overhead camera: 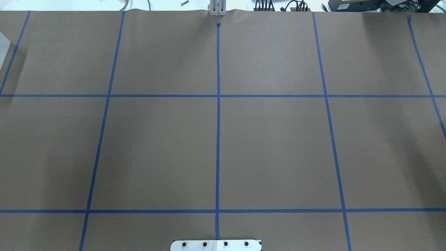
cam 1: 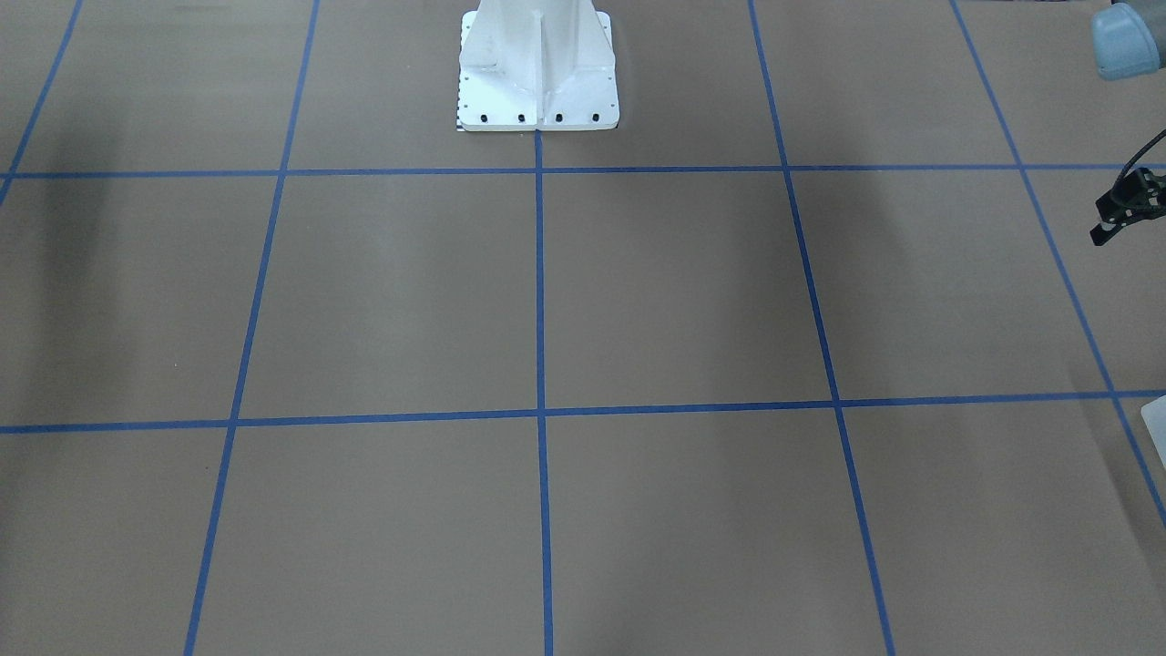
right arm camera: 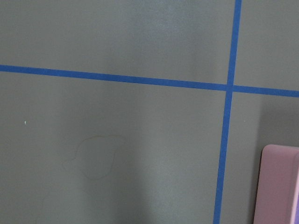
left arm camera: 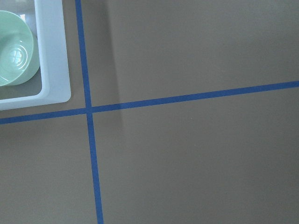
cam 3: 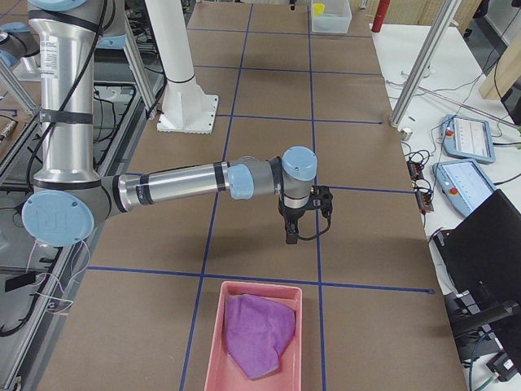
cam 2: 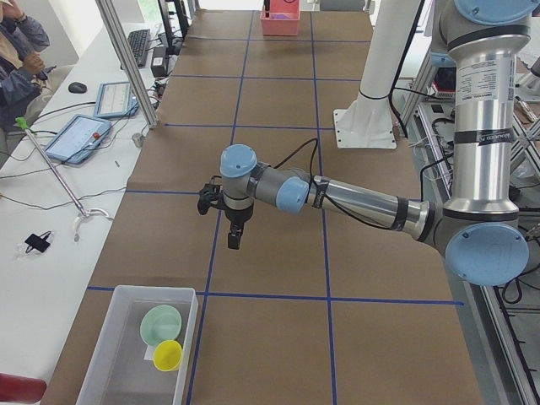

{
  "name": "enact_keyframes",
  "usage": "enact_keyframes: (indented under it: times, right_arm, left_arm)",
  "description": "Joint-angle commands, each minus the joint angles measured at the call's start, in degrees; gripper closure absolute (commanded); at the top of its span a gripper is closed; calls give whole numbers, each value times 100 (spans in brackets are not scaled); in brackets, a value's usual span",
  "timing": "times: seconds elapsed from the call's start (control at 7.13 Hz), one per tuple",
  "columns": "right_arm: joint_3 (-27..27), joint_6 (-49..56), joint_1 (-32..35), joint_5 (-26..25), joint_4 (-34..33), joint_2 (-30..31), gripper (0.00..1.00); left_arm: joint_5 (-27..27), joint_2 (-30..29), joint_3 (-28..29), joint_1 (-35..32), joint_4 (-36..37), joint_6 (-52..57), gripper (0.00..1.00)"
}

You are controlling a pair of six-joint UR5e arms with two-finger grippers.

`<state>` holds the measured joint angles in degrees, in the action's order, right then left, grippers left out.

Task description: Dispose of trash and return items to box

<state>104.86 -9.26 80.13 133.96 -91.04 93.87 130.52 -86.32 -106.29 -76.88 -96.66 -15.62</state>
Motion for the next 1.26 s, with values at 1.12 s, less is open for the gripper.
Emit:
enact_keyframes:
  times: [1.12]
  right_arm:
    - [114, -32, 11, -36, 244, 97, 0]
  left_arm:
    - [0, -719, 842, -652, -64, 1369, 2]
